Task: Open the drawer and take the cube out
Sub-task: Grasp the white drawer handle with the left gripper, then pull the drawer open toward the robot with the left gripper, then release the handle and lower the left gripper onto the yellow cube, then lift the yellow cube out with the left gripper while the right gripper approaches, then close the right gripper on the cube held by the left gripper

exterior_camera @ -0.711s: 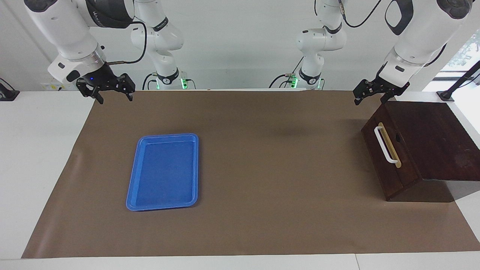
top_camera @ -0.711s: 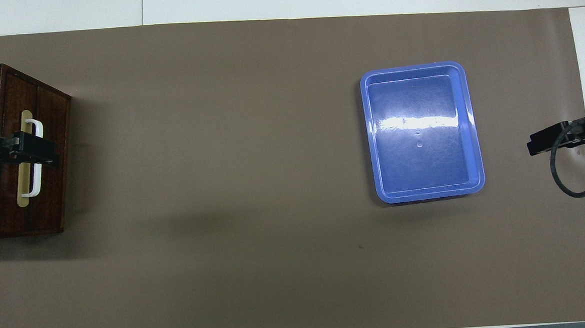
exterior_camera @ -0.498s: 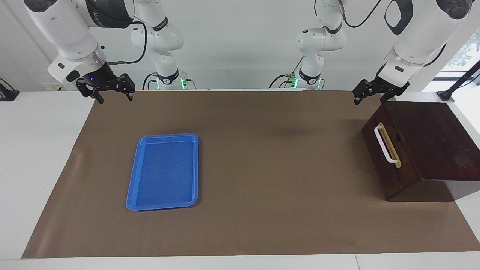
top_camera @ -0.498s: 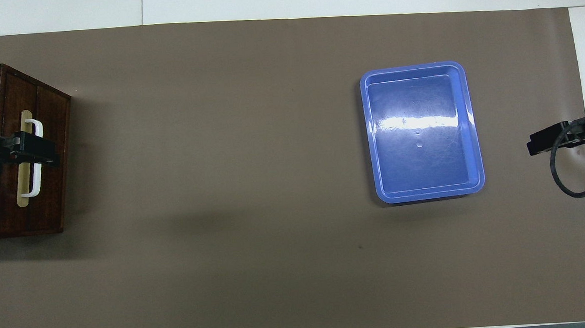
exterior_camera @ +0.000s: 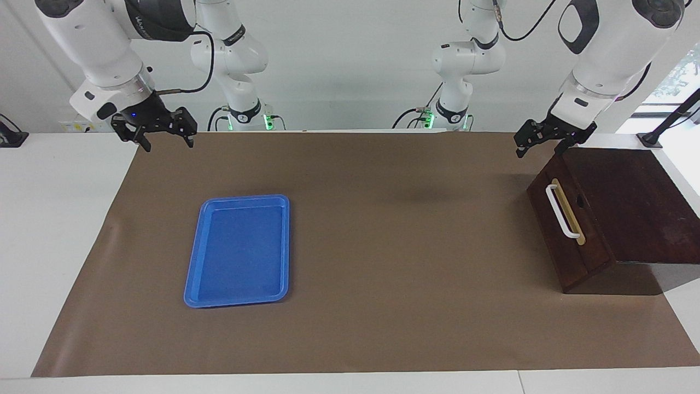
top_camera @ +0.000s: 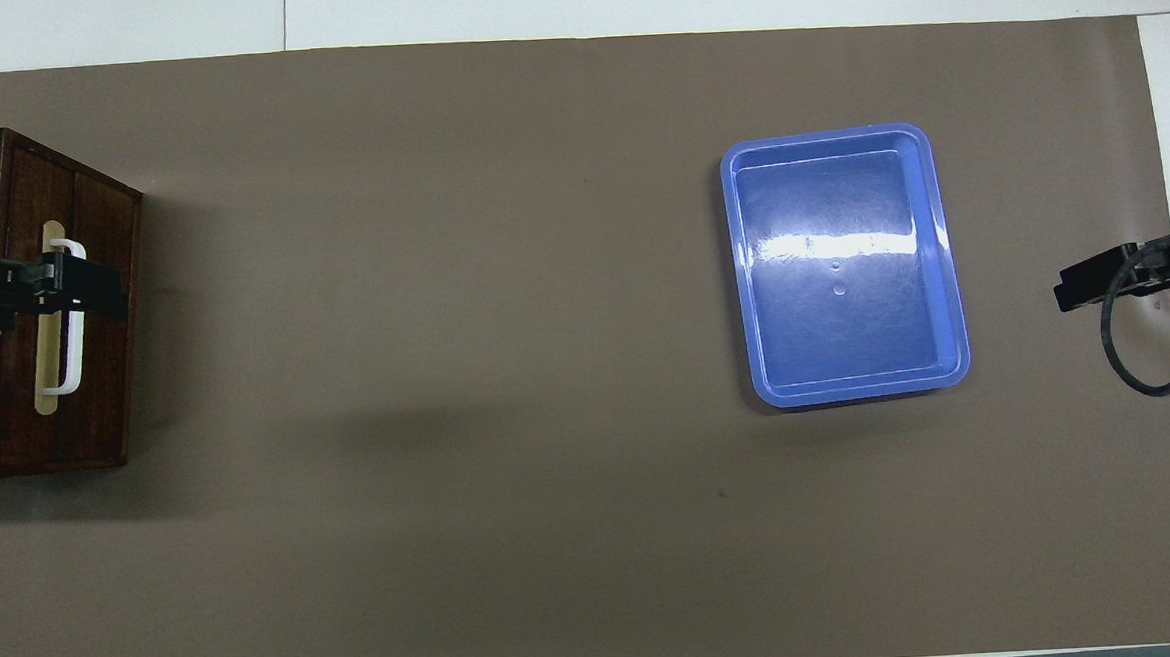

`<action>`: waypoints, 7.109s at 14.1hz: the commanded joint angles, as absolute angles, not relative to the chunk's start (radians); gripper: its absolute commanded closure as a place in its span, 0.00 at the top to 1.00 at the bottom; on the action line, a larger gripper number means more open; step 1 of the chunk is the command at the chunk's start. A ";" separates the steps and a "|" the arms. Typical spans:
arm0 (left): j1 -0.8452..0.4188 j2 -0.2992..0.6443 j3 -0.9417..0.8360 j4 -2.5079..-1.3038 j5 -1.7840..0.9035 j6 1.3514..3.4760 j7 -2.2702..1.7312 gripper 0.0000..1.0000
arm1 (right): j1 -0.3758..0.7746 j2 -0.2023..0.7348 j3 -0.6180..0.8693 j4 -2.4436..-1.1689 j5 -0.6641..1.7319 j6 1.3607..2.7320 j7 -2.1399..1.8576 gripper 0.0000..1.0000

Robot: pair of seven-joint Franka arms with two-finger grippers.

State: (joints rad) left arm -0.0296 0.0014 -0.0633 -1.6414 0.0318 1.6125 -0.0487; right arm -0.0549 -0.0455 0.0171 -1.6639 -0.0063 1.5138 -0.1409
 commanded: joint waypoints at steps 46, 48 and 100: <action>0.083 0.074 -0.048 -1.757 0.077 1.820 -1.116 1.00 | -0.060 -0.061 0.028 -1.684 -0.021 1.543 -0.092 1.00; 0.086 0.023 -0.046 -1.876 0.077 1.919 -1.309 1.00 | -0.060 -0.063 0.028 -1.686 -0.021 1.543 -0.101 1.00; -0.626 0.121 -0.055 -1.778 -0.003 1.936 -2.456 0.00 | 0.428 0.308 0.049 -1.793 0.962 2.103 1.327 1.00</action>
